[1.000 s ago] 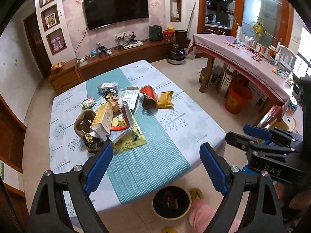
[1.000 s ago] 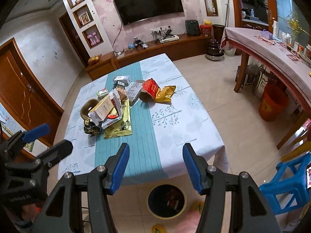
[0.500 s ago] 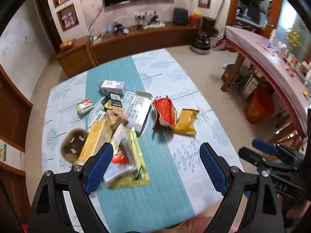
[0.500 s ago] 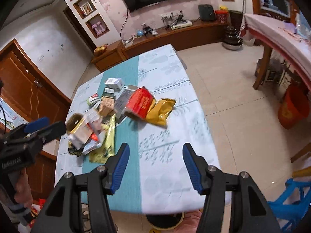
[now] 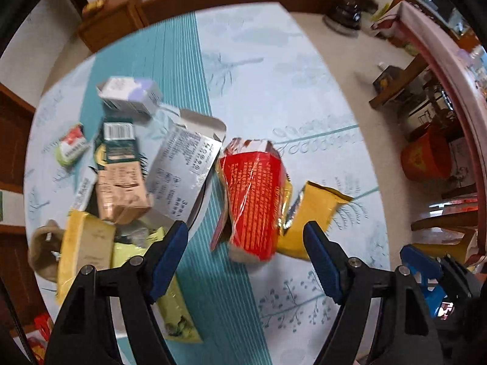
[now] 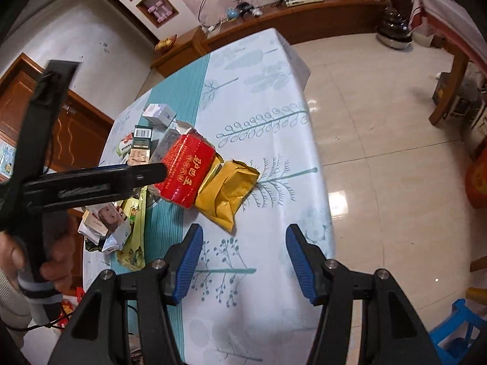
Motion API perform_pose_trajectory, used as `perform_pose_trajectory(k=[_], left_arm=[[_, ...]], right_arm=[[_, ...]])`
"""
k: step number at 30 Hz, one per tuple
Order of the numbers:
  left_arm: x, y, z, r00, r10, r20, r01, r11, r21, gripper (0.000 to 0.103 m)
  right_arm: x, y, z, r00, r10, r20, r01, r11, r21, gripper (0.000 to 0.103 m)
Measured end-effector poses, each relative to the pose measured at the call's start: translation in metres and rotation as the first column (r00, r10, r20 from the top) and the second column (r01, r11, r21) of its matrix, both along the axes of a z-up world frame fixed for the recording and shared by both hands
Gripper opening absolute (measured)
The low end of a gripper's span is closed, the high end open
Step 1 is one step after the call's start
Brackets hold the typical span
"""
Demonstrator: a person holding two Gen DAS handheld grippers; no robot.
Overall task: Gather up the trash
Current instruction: 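Grasp the red printed bag with left tool while right tool nears yellow bag, then close the right tool on the yellow snack bag and lift it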
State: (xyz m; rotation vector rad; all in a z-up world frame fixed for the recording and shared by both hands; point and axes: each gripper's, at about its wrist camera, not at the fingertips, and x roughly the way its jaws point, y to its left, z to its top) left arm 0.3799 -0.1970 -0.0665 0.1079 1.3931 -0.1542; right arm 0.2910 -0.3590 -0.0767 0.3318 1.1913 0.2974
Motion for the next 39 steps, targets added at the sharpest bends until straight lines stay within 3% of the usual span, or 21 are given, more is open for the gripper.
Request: perform_pose_trajectory(k=[7,11,19,21,22,30,33,39], left_arm=[[0.019,-0.003,-0.033,0.997,0.014,-0.079,-0.015,1.0,-0.009,0.075],[0.022,-0.003,-0.049,0.992,0.023,-0.121,-0.026,0.999,-0.019,0.045],[-0.005,0.007,-0.033,0.995,0.094,-0.042,-0.096,0.994,-0.048,0.033],[-0.019,0.01,-0.025,0.995,0.103,-0.013,-0.104,0.994,-0.046,0.02],[-0.025,0.01,-0.02,0.995,0.103,-0.001,-0.103,0.994,-0.042,0.018],[-0.053,0.024,0.0,0.986,0.164,0.043,-0.161,0.986,-0.051,0.011],[-0.055,0.038,0.014,0.983,0.176,0.056,-0.172,0.982,-0.075,0.011],[-0.065,0.048,0.033,0.976,0.197,0.088,-0.186,0.974,-0.126,0.011]], right_arm=[[0.02,0.004,-0.019,0.998,0.04,-0.048,-0.038,0.999,0.035,0.057],[0.028,0.006,-0.026,0.997,0.051,-0.064,-0.048,0.998,0.047,0.057],[0.041,0.012,-0.036,0.994,0.054,-0.093,-0.047,0.996,0.073,0.057],[0.046,0.015,-0.036,0.994,0.057,-0.09,-0.051,0.997,0.064,0.057],[0.049,0.017,-0.037,0.995,0.054,-0.088,-0.05,0.997,0.051,0.057],[0.069,0.039,-0.03,0.996,0.092,-0.017,-0.092,0.994,-0.062,0.057],[0.077,0.052,-0.027,0.99,0.142,0.019,-0.14,0.985,-0.102,0.067],[0.09,0.08,-0.043,0.97,0.245,0.003,-0.24,0.951,-0.196,0.067]])
